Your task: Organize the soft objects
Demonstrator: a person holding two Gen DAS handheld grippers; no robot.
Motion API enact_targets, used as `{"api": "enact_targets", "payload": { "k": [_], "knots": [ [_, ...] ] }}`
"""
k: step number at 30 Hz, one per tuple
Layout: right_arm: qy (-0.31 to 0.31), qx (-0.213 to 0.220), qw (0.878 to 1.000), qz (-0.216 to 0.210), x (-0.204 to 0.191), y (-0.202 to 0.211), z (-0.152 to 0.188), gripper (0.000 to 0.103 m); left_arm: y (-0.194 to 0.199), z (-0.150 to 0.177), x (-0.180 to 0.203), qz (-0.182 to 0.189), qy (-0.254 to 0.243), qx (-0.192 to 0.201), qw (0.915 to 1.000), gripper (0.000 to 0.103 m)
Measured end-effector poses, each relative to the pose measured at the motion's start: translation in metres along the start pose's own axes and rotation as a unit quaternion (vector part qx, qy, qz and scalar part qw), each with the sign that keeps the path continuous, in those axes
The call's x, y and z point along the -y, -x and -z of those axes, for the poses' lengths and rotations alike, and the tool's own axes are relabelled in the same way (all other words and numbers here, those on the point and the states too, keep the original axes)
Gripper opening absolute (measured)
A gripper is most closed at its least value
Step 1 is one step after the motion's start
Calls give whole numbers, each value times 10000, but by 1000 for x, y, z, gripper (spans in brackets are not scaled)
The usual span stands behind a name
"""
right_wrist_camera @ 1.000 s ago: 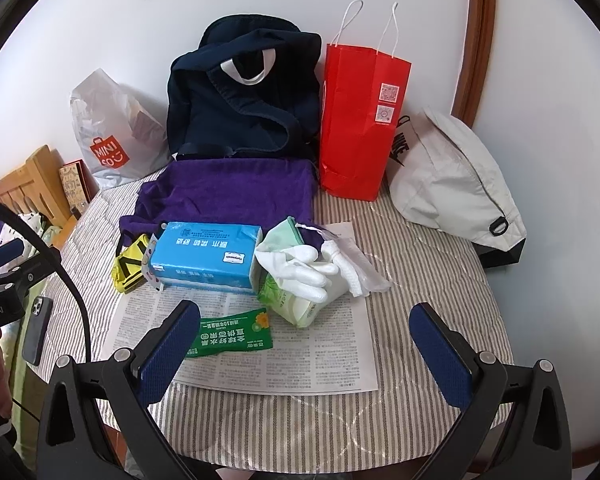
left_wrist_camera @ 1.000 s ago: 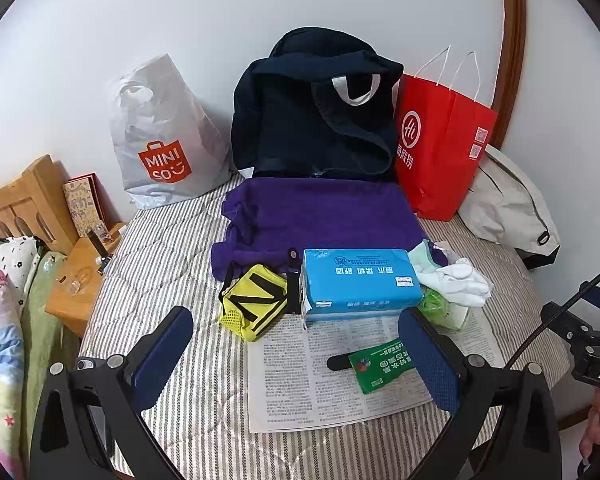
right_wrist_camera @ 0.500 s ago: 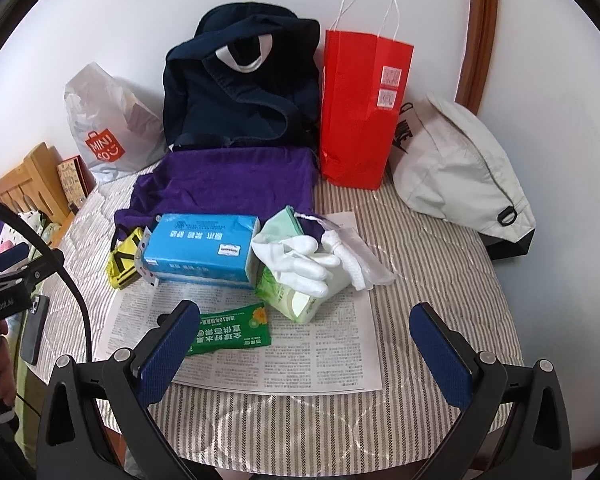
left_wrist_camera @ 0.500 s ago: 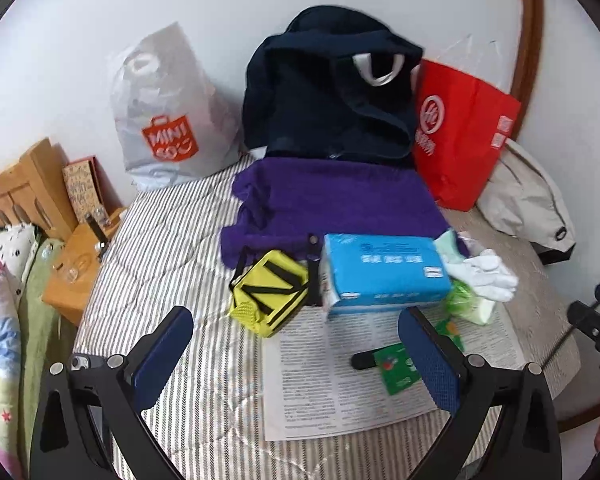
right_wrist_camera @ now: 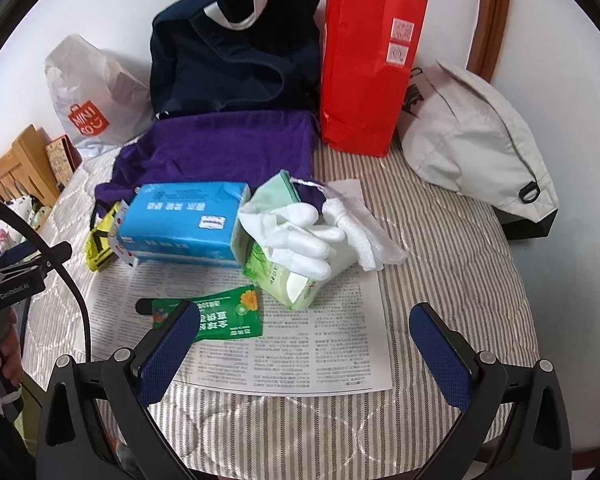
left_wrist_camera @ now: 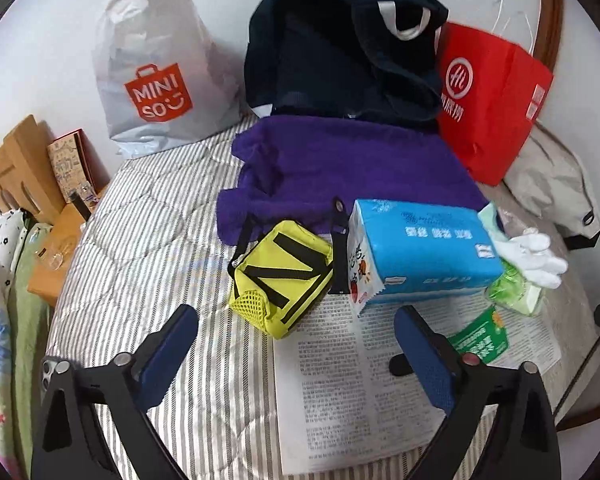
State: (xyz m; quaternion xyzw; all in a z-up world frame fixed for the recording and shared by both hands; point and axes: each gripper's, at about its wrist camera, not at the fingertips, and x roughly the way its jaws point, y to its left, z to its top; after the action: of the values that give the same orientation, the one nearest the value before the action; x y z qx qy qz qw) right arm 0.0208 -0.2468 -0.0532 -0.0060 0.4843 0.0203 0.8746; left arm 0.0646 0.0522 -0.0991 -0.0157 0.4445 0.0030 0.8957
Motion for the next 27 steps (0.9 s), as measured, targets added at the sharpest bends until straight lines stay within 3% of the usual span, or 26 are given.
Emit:
{"api": "enact_targets", "payload": {
  "k": [6,11,18,21,27],
  "knots": [
    [-74,-190,9997,98,8,-17,-2,103,-23,-1,11,369,-77,-76,9993,79],
    [-66,-305,9993,188,14,-27,-3,103,-41,1,25,440,-318,-176,9984,70],
    [-86,-460,9986,261,21,-41,-4,103,-61,3,24,521,-193,-300,9980,41],
    [-73,-514,9983,267,23,-46,-4,103,-63,6,23,762,-144,-264,9966,19],
    [-46,-623,9977,247,24,-58,-3,103,-63,7,25,859,-77,-211,9960,18]
  ]
}}
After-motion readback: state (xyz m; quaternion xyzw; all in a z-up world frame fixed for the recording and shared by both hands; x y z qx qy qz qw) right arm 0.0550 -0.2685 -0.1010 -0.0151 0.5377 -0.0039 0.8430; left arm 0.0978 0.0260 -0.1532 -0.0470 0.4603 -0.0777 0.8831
